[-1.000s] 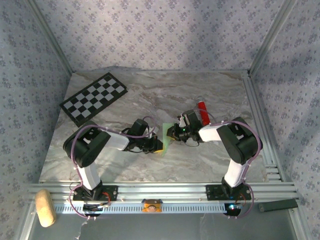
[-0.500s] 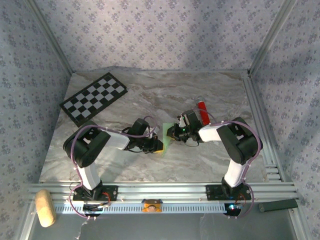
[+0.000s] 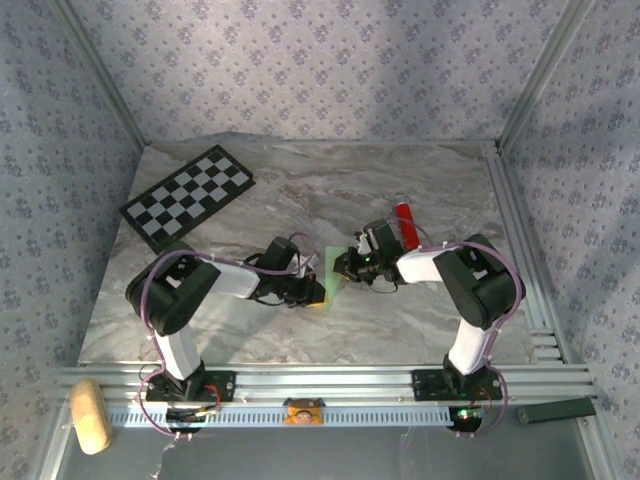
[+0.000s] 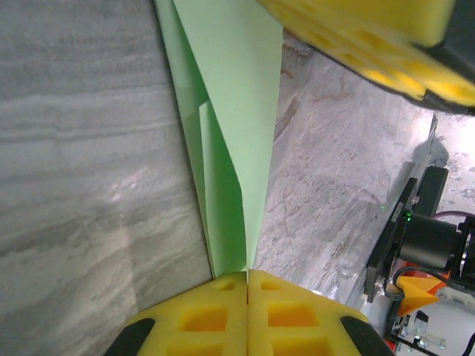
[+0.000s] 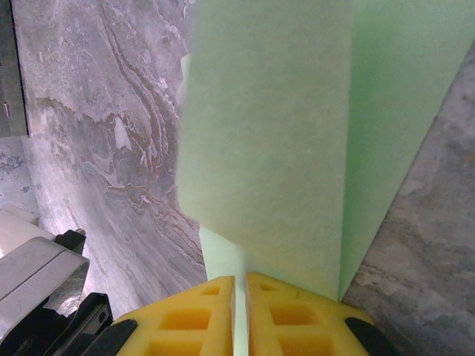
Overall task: Fold a paper plane with a square sheet of paper (pick it up from the middle)
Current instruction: Fold the wing for the fifth time at the center of the table.
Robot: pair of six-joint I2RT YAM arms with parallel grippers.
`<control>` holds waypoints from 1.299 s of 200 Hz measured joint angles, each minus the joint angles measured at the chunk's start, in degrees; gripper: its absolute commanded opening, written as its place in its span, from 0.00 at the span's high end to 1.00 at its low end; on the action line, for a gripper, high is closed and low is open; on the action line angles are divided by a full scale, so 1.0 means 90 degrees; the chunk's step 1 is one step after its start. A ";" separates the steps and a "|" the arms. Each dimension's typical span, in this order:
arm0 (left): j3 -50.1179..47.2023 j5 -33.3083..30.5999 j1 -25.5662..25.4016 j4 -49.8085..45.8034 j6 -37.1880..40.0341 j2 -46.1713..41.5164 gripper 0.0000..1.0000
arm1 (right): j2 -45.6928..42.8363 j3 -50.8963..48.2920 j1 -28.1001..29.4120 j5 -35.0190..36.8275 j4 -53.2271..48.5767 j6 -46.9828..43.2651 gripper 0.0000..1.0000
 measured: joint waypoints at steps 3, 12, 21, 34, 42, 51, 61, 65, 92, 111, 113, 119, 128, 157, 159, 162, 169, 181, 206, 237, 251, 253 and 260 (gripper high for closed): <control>0.0000 0.0000 0.0000 -0.0019 0.0005 -0.0002 0.94 | 0.0000 0.0000 0.0000 0.0000 0.0000 0.0000 0.87; 0.0002 0.0000 0.0000 -0.0070 0.0056 -0.0017 0.94 | 0.0000 0.0000 0.0000 0.0000 0.0000 0.0000 0.87; 0.0005 0.0002 0.0000 -0.0134 0.0107 -0.0032 0.92 | 0.0000 0.0000 0.0000 0.0000 0.0000 0.0000 0.87; 0.0015 0.0073 0.0000 -0.0219 0.0177 -0.0039 0.91 | 0.0000 0.0000 0.0000 0.0000 0.0000 0.0000 0.87; 0.0017 0.0119 0.0000 -0.0250 0.0219 -0.0039 0.91 | 0.0000 0.0000 0.0000 0.0000 0.0000 0.0000 0.87; 0.0017 0.0168 0.0000 -0.0306 0.0260 -0.0044 0.92 | 0.0000 0.0000 0.0000 0.0000 0.0000 0.0000 0.87; 0.0017 0.0226 -0.0002 -0.0374 0.0284 -0.0049 0.90 | 0.0000 0.0000 0.0000 0.0000 0.0000 0.0000 0.87; 0.0017 0.0255 -0.0002 -0.0401 0.0299 -0.0049 0.90 | 0.0000 0.0000 0.0000 0.0000 0.0000 0.0000 0.87; 0.0036 0.0335 -0.0010 -0.0576 0.0435 -0.0056 0.96 | 0.0000 0.0000 -0.0002 0.0000 0.0000 0.0002 0.87; 0.0039 0.0340 -0.0012 -0.0658 0.0527 -0.0056 1.00 | 0.0000 0.0000 -0.0002 0.0000 -0.0002 0.0000 0.87; 0.0041 0.0340 -0.0012 -0.0663 0.0527 -0.0058 1.00 | 0.0000 0.0000 -0.0002 0.0002 -0.0002 0.0000 0.87; 0.0051 0.0335 -0.0012 -0.0692 0.0549 -0.0061 1.00 | 0.0000 0.0000 -0.0002 0.0002 -0.0005 0.0002 0.87; 0.0063 0.0335 -0.0012 -0.0724 0.0578 -0.0061 1.00 | 0.0000 0.0000 -0.0002 0.0002 -0.0007 0.0000 0.87; 0.0095 0.0338 -0.0012 -0.0816 0.0707 -0.0063 0.92 | 0.0002 0.0000 -0.0002 0.0002 -0.0010 0.0000 0.87; 0.0102 0.0342 -0.0012 -0.0828 0.0709 -0.0068 0.92 | 0.0000 0.0000 -0.0002 0.0002 -0.0010 0.0000 0.87; 0.0104 0.0340 -0.0012 -0.0845 0.0724 -0.0070 0.92 | 0.0000 0.0000 -0.0002 0.0002 -0.0012 0.0002 0.87; 0.0119 0.0355 -0.0015 -0.0901 0.0758 -0.0075 0.92 | 0.0002 0.0000 -0.0002 0.0002 -0.0012 0.0000 0.87; 0.0121 0.0381 -0.0015 -0.0964 0.0814 -0.0085 0.93 | 0.0002 0.0010 -0.0002 0.0002 -0.0024 0.0000 0.87; 0.0119 0.0461 -0.0029 -0.1163 0.0933 -0.0158 0.81 | 0.0002 0.0036 0.0000 0.0019 -0.0083 0.0000 0.87; 0.0039 0.0471 -0.0104 -0.1455 0.0988 -0.0498 0.76 | 0.0002 0.0041 0.0000 0.0024 -0.0097 0.0000 0.87; -0.0068 0.0406 -0.0126 -0.1518 0.0974 -0.0731 0.73 | 0.0002 0.0041 0.0000 0.0024 -0.0097 0.0000 0.87; -0.0090 0.0389 -0.0126 -0.1530 0.0971 -0.0782 0.73 | 0.0002 0.0041 0.0000 0.0024 -0.0097 0.0000 0.87; -0.0158 0.0316 -0.0126 -0.1554 0.0945 -0.0940 0.73 | 0.0002 0.0041 0.0000 0.0027 -0.0097 0.0000 0.87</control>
